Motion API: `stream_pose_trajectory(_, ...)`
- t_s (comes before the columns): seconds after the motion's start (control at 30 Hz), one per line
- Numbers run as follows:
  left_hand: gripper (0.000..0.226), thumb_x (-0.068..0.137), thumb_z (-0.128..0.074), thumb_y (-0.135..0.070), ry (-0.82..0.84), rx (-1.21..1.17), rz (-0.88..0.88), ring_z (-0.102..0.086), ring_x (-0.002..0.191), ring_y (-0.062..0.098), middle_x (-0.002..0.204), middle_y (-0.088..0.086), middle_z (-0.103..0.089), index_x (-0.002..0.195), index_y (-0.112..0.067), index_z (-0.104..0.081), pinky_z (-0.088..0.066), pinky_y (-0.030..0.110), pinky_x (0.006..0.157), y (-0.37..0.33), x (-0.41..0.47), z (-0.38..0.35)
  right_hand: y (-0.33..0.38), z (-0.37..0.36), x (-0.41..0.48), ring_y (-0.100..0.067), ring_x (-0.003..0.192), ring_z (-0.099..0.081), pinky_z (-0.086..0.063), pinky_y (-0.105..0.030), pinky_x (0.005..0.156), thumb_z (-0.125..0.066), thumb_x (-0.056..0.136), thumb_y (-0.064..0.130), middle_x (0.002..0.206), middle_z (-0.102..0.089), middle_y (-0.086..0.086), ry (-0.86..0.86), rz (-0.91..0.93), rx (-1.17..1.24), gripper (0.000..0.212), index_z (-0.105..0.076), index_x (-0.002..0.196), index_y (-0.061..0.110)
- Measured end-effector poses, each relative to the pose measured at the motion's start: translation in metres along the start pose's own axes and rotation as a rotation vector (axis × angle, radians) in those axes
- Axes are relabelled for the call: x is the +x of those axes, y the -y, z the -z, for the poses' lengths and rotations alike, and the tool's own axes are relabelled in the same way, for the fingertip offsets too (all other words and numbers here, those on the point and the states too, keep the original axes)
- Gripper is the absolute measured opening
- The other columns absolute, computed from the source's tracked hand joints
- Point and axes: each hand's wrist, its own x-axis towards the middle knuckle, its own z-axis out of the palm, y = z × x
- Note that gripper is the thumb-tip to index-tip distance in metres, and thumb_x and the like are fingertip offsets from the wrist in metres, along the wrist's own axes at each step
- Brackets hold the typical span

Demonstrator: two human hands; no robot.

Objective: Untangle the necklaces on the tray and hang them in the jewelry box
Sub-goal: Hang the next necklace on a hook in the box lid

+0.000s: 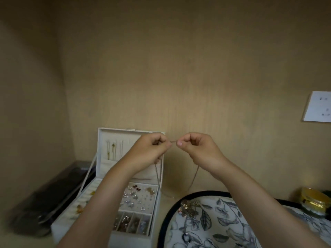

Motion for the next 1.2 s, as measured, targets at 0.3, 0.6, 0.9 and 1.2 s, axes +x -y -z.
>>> stream_pose_trajectory(0.3,0.014,0.086,-0.074,-0.028,-0.386,0.071,0.032,-0.052,0.052,0.002,0.061,-0.012,-0.059,0.074,-0.023,-0.070,-0.042,0.023,0.058,0.042,0.008,0.077,0.009,-0.093,0.054,0.006,0.066,-0.062,-0.043,-0.012,0.065,-0.075,0.087,0.023,0.068,-0.069,0.017,-0.195,0.179,-0.244,0.009,-0.078,0.079,0.023)
stream_pose_trajectory(0.6,0.021,0.082,-0.076,-0.037,-0.547,0.280,0.159,-0.061,0.069,0.003,0.069,-0.013,-0.065,0.070,-0.021,-0.068,-0.045,0.020,0.064,0.083,0.015,0.101,-0.015,-0.157,0.073,-0.016,0.075,-0.065,-0.051,-0.030,0.067,-0.073,0.086,0.028,0.078,-0.072,0.004,-0.369,0.210,-0.513,0.012,-0.072,0.079,0.018)
stream_pose_trajectory(0.9,0.025,0.085,-0.073,-0.037,-0.544,0.293,0.243,-0.062,0.067,0.010,0.071,-0.005,-0.068,0.073,-0.015,-0.069,-0.041,0.020,0.054,0.100,0.020,0.091,-0.032,-0.174,0.080,-0.022,0.062,-0.059,-0.040,-0.028,0.052,-0.067,0.090,0.018,0.077,-0.066,-0.003,-0.371,0.325,-0.761,0.016,-0.067,0.076,0.011)
stream_pose_trajectory(1.2,0.019,0.089,-0.071,-0.028,-0.472,0.236,0.260,-0.062,0.069,0.010,0.070,-0.010,-0.065,0.073,-0.022,-0.065,-0.044,0.022,0.061,0.111,-0.001,0.079,-0.040,-0.173,0.065,-0.014,0.075,-0.063,-0.054,-0.032,0.066,-0.063,0.090,0.024,0.080,-0.069,0.005,-0.201,0.087,-0.725,0.013,-0.070,0.083,0.017)
